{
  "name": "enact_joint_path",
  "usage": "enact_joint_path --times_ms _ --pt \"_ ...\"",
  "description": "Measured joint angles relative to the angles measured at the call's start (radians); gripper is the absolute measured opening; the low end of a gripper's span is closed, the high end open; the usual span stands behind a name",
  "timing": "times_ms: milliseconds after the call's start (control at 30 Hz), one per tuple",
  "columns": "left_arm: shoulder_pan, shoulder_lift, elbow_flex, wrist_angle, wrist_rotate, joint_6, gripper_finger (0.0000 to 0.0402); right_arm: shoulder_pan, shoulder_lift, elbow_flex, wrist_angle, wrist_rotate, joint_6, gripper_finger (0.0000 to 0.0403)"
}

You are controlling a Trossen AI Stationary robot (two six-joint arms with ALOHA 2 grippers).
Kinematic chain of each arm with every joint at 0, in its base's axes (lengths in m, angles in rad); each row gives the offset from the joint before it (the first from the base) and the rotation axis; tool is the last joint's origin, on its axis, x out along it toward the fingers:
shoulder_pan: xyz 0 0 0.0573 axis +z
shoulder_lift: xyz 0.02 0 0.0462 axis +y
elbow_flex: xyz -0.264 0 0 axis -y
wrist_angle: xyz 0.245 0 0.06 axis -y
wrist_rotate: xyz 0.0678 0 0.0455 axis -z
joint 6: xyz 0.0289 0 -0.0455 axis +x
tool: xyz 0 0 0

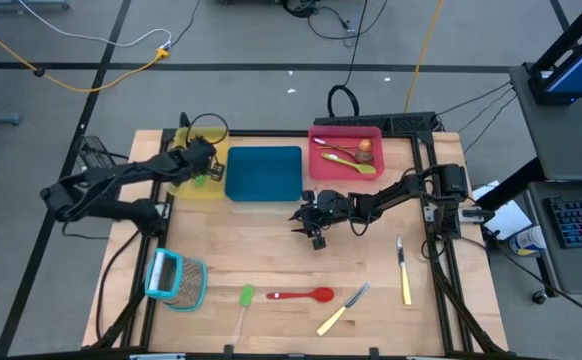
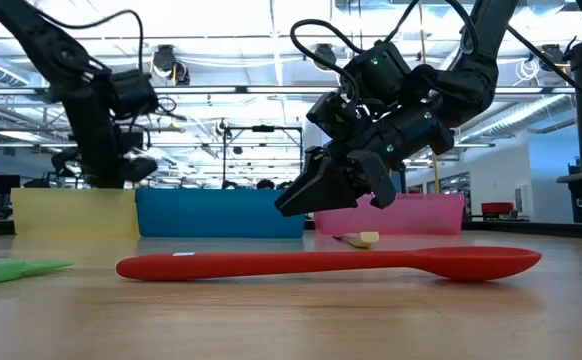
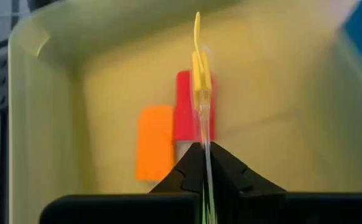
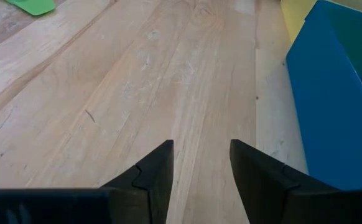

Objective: Pick & Place Kitchen Items
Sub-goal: Put the yellow spatula into the yellow bin

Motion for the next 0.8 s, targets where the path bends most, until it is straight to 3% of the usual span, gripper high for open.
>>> enact_joint_path --times_ms 300,567,800 --pt "0.047 0.143 0.0 0.002 -0.003 -0.002 0.004 0.0 0.0 0.0 0.0 0.0 0.0 0.0153" --pt "0.051 0.168 0.0 0.014 -0.037 -0.015 0.0041 0.0 0.0 0.0 0.0 0.0 0.0 0.0153" --pt "0.05 0.168 0.0 -0.002 -0.158 -0.07 0.0042 0.0 0.0 0.0 -0.002 0.0 0.0 0.0153"
